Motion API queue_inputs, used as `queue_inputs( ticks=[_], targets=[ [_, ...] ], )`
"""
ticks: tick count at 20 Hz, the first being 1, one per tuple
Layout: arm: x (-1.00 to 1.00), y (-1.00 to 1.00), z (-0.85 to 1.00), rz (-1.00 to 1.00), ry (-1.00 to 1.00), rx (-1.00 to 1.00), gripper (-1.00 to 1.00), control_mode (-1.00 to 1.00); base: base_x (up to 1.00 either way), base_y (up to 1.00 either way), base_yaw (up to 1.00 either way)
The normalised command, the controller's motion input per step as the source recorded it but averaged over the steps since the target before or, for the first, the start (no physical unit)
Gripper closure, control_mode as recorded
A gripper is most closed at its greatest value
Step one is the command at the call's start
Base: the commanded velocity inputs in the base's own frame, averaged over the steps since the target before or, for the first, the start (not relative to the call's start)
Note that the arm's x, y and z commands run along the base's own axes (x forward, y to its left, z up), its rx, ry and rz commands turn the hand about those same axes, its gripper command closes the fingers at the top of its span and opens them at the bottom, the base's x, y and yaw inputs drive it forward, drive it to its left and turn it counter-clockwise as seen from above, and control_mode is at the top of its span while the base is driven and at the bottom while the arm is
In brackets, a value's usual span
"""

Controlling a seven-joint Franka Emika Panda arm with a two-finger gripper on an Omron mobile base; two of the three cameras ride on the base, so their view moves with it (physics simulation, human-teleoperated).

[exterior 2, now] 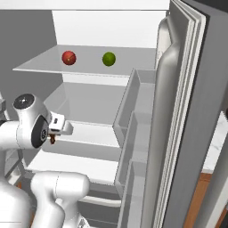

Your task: Gather the lime and onion from the fridge and place them on a tray on the dining counter. Then gather the chicken drumsticks from the fridge and place them on the other tray.

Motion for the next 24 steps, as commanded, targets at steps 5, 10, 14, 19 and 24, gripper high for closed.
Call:
queue_inputs(
  ticks=[5, 10, 14, 19, 24],
  targets=[
    [-0.66, -0.32, 0.68, -0.06, 0.03, 0.00, 1.00, -1.00, 0.00, 0.00, 0.00],
    [-0.73, -0.29, 0.68, -0.07, 0.04, 0.00, 1.00, -1.00, 0.00, 0.00, 0.00],
    [-0.83, -0.23, 0.44, -0.09, 0.04, 0.01, 1.00, -1.00, 0.00, 0.00, 0.00],
    [-0.99, -0.20, 0.36, -0.09, 0.01, 0.01, 1.00, -1.00, 0.00, 0.00, 0.00],
    [-0.52, -0.15, 0.39, -0.06, 0.00, 0.00, 1.00, -1.00, 0.00, 0.00, 0.00]
  ],
)
